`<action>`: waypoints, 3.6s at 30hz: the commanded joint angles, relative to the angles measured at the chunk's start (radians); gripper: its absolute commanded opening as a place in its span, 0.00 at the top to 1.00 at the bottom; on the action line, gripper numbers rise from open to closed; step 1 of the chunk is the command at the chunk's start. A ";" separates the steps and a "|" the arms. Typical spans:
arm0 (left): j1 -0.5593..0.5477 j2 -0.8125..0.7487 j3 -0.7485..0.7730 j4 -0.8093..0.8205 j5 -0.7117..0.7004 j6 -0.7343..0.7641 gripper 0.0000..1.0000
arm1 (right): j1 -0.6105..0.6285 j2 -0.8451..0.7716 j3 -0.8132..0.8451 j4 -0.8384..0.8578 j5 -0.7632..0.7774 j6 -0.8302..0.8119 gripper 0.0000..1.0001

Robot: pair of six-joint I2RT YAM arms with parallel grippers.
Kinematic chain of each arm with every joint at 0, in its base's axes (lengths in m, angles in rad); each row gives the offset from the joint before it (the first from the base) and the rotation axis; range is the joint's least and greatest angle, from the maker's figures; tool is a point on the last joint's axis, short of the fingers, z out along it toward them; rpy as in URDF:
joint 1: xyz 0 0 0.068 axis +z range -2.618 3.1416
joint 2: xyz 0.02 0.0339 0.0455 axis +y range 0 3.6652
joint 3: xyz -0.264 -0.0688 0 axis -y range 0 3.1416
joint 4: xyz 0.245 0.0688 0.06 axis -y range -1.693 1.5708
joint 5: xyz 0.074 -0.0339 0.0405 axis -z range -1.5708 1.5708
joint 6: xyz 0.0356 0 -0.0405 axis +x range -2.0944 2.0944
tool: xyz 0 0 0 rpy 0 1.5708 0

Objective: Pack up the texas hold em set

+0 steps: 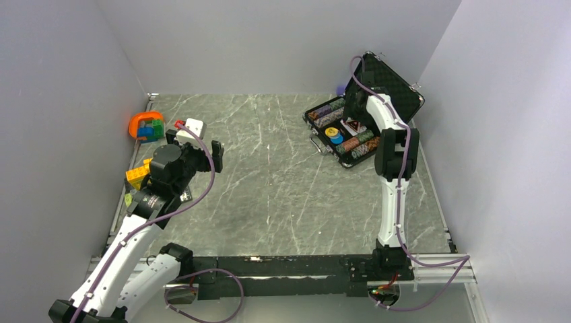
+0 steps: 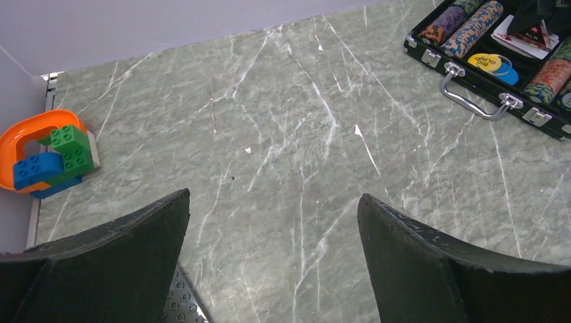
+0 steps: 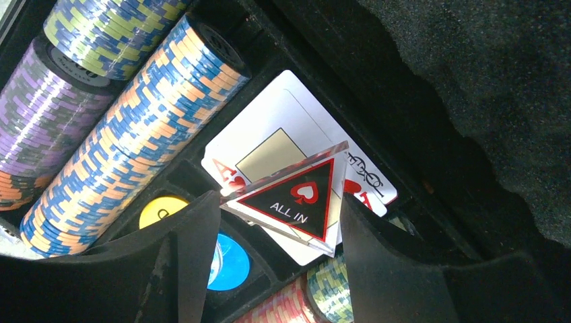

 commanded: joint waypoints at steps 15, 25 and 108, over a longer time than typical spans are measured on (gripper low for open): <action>-0.004 0.001 0.007 0.022 -0.005 0.007 0.02 | -0.001 0.017 0.057 -0.029 -0.010 0.006 0.28; -0.004 -0.010 0.004 0.024 -0.012 0.008 0.02 | 0.000 -0.027 0.051 -0.028 -0.021 -0.010 0.18; -0.004 -0.038 -0.011 0.042 -0.006 0.009 0.02 | -0.458 -0.515 -0.341 0.384 -0.784 -0.320 0.01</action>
